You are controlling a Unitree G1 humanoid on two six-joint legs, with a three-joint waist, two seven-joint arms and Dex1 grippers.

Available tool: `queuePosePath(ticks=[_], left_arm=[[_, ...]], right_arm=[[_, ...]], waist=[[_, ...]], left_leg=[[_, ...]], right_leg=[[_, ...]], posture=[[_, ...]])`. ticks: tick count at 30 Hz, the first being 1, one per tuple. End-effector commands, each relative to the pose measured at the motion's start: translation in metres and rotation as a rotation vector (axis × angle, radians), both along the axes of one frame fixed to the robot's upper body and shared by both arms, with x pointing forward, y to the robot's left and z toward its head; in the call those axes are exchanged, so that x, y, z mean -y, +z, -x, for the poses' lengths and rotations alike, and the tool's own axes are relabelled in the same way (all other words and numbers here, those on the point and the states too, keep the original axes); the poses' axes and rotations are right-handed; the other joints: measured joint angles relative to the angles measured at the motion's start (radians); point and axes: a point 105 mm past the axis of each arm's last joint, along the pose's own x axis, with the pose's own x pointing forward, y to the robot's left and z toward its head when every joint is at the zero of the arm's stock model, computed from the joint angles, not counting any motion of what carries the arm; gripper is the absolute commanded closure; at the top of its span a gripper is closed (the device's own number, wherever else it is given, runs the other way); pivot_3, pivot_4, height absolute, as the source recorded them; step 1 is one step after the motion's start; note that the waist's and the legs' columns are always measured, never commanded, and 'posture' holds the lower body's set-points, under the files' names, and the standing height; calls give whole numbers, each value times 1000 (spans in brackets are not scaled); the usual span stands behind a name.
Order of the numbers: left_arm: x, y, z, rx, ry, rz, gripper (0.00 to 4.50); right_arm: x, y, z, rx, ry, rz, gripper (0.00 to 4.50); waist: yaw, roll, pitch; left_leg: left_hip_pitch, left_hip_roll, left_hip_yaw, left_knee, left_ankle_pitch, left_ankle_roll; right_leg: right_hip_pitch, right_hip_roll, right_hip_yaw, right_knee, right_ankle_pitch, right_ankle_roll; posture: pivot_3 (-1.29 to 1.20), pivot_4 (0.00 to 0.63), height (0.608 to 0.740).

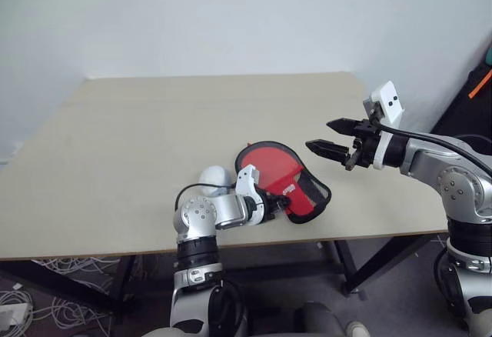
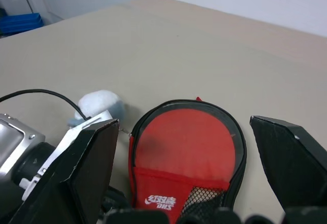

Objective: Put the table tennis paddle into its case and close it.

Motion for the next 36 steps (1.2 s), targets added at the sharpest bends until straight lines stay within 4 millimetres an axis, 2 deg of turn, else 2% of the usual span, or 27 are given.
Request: queuePosePath(ticks=[1,6,9,13,25,30,36], left_arm=[[-8,-22,9,-121,-7,-74,4456],[-9,-22,12,-108,-93,-108,4456],[-1,-12,20,-60,-199,-82,4456],[-1,4,29,16,-336,-47,4456],[-38,26,68,101,-669,-84,4456],[-48,28,81,89,-737,-96,4456],[-62,28,87,58,-755,-116,4456]], right_arm=[[-3,22,3,76,15,-21,30],[-6,23,4,78,22,-25,30],[-7,23,4,76,22,-27,30],[-8,23,3,73,24,-29,30],[-19,18,4,57,75,-23,30],[-21,15,5,47,90,-19,30],[-23,12,5,33,98,-21,30]], waist=[[0,0,0],[0,0,0],[0,0,0],[0,0,0],[-4,0,1],[-3,0,1],[-4,0,1]], left_leg=[[0,0,0,0,0,0],[0,0,0,0,0,0],[0,0,0,-1,0,0],[-1,0,0,-2,0,0],[-2,2,1,-4,0,-1],[-3,2,1,-5,0,0],[-3,2,1,-5,0,0]], right_leg=[[0,0,0,0,0,0],[0,0,0,0,0,0],[0,0,0,0,0,0],[-2,0,0,0,0,0],[-6,1,1,0,0,0],[-6,0,1,0,-1,-2],[-7,1,1,0,-2,-3]], posture=[[0,0,739],[0,0,739],[0,0,739],[0,0,739],[0,0,739],[0,0,739],[0,0,739]])
